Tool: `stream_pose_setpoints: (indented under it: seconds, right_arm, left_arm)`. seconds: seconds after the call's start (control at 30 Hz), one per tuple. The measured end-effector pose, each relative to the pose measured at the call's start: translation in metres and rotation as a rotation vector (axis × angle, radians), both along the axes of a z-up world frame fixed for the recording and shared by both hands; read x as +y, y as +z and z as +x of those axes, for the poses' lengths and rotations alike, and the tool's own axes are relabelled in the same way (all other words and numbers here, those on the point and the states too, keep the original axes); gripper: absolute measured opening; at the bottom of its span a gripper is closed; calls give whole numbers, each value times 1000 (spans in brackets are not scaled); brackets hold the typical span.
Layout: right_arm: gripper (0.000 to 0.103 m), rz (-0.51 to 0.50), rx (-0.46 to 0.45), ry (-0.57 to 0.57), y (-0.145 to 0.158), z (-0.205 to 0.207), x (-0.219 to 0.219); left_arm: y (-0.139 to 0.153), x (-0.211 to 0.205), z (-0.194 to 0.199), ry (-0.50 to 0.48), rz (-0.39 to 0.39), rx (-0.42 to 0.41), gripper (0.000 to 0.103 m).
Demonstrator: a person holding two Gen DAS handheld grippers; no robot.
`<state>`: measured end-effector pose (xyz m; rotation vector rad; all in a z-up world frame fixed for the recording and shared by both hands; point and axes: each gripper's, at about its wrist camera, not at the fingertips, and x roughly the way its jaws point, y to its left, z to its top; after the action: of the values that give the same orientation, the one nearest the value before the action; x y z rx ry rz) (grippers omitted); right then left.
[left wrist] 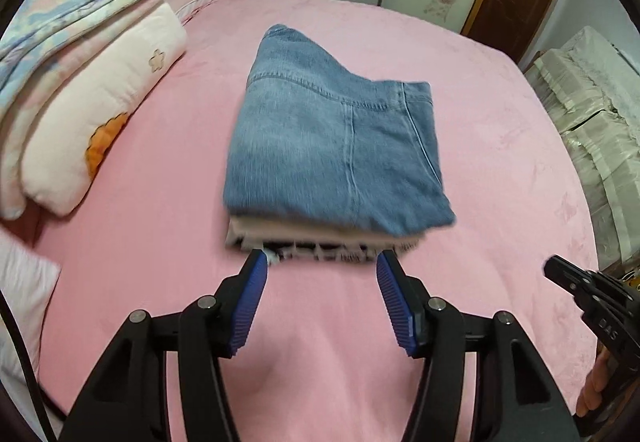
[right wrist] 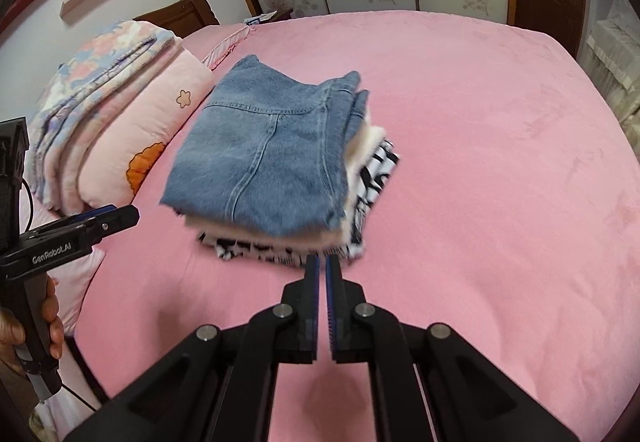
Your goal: Fold large clothes
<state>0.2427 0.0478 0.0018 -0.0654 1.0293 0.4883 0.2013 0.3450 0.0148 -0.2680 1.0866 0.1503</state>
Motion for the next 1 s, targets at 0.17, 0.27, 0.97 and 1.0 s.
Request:
stream_pose_setpoints:
  seconds: [0.17,0.27,0.97,1.0]
  right_arm:
    - [38,-44,-1,-11,26,-57,-56]
    - [38,-71,5,-13,36,-89,-86]
    - [48,-39,-92,-102,84,-249,-198]
    - [48,-43,-99,-110,84,-250,-199]
  left_arm:
    - [28,-44,-50,-19,-22,-2,56]
    - [44,-77,-86,-26,-12,-7,56]
    - [88,-253,-235,-30,66,-63,73]
    - [87,-260,-237,-34,84,-69,73]
